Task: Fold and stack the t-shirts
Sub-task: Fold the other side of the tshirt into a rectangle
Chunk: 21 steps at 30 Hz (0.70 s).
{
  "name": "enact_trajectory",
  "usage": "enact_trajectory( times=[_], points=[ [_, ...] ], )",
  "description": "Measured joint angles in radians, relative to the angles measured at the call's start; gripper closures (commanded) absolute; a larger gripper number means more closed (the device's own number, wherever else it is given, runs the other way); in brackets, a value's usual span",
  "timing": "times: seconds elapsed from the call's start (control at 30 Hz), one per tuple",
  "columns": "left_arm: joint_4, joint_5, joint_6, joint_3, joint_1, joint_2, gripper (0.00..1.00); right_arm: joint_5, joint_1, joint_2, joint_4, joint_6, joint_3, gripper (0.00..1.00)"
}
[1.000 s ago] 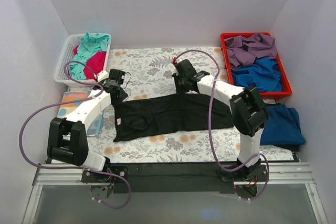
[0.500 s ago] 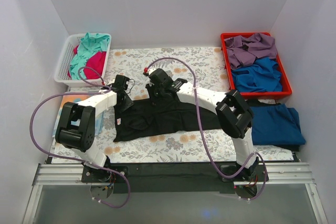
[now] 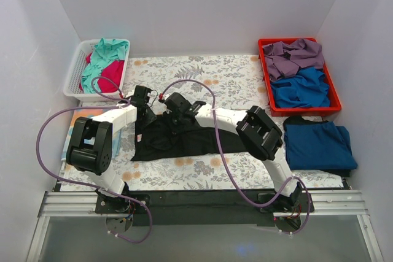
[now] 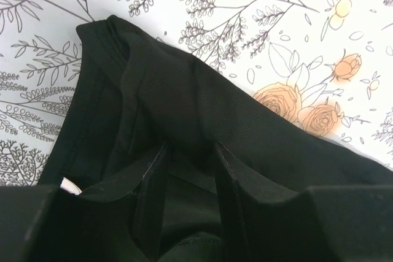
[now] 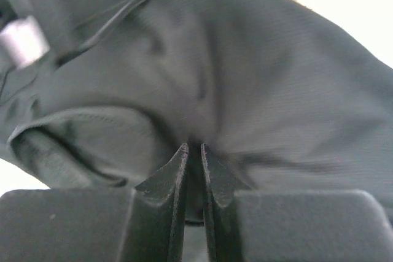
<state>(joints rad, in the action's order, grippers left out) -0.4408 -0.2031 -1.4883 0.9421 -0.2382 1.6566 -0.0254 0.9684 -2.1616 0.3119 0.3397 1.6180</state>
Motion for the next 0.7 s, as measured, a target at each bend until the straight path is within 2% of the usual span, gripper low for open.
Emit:
enact_trajectory(
  times=[0.2,0.57,0.7],
  points=[
    [0.0,0.0,0.0,0.026,0.012,0.023,0.67,0.0,0.049,0.039,-0.018,0.006,-0.078,0.82],
    [-0.003,-0.006,0.001,0.065,0.029,0.055,0.67,0.005,0.118,0.271,-0.002,0.036,-0.332,0.82],
    [-0.019,-0.018,0.004,0.081,0.033,0.063,0.67,0.071,0.129,0.327,0.03,0.043,-0.352,0.79]
  ],
)
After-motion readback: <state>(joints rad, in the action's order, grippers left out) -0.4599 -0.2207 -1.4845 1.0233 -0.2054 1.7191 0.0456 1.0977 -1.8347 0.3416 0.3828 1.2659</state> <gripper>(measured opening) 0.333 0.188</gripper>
